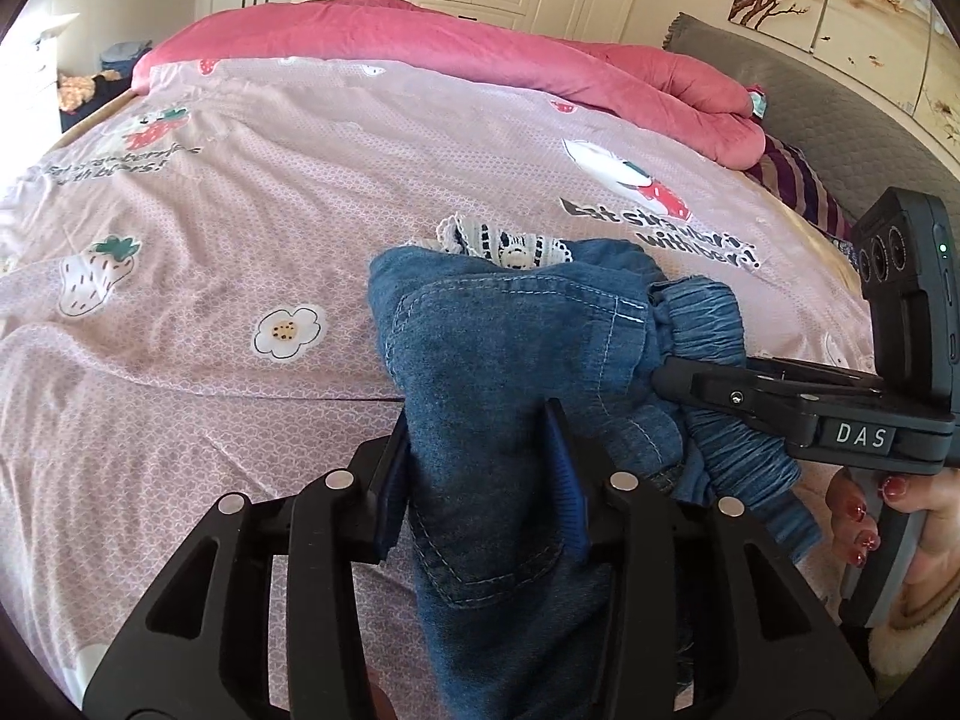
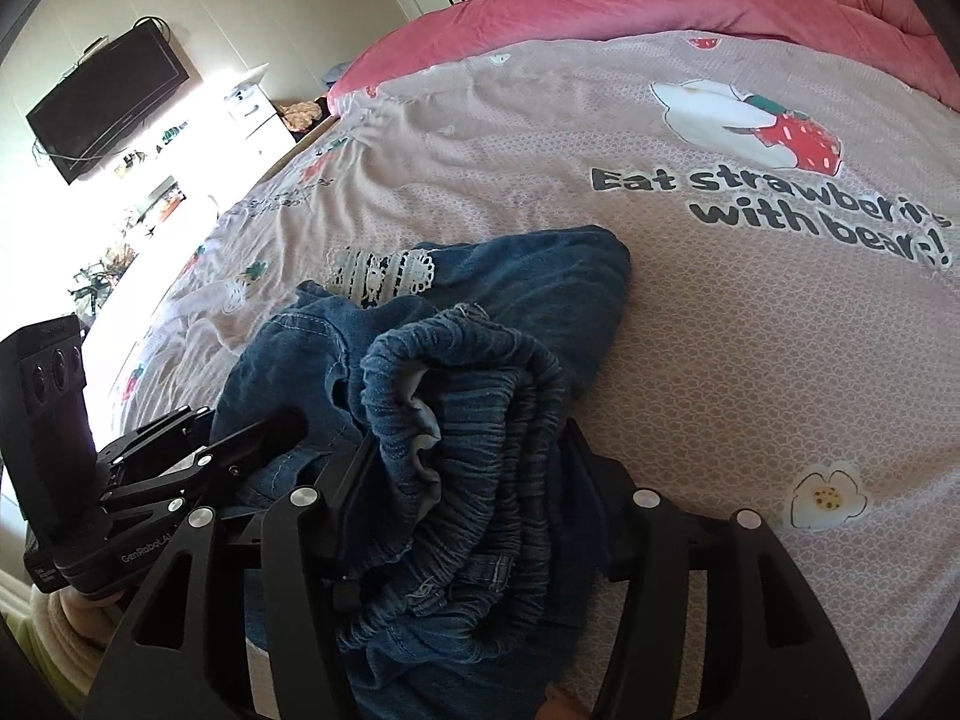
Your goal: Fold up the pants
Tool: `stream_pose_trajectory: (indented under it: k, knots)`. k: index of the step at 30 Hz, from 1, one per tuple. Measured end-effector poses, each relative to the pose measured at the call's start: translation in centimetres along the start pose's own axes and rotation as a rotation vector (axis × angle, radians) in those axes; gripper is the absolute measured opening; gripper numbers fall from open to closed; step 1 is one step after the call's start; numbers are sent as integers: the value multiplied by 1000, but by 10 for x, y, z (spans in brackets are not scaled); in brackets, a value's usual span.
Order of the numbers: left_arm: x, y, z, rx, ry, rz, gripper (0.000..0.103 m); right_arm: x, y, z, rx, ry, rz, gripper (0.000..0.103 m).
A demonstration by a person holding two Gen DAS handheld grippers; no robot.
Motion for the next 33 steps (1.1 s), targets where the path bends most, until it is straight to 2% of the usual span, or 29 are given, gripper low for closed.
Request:
stream_pose_trajectory:
  k: [15, 23, 33]
  knots:
    - [7, -3, -2, -2, 1, 20, 39, 36, -4, -9, 35, 18, 105, 73]
    - [18, -7, -3, 6, 5, 48, 44, 50, -1, -13, 55, 57, 136, 80]
    - [40, -10, -7, 10, -14, 89, 53, 66, 2, -30, 159, 143, 169, 87]
Point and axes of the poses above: each gripper's, at about its wrist camera, not at the fingertips, and x roughly against the way its jaws point, z to its right, y to its underside, the point moved 1 cm from there along -x, roughly the way its jaws point, and after that the axes turned 13 degrees about z, right-handed, at the moved point
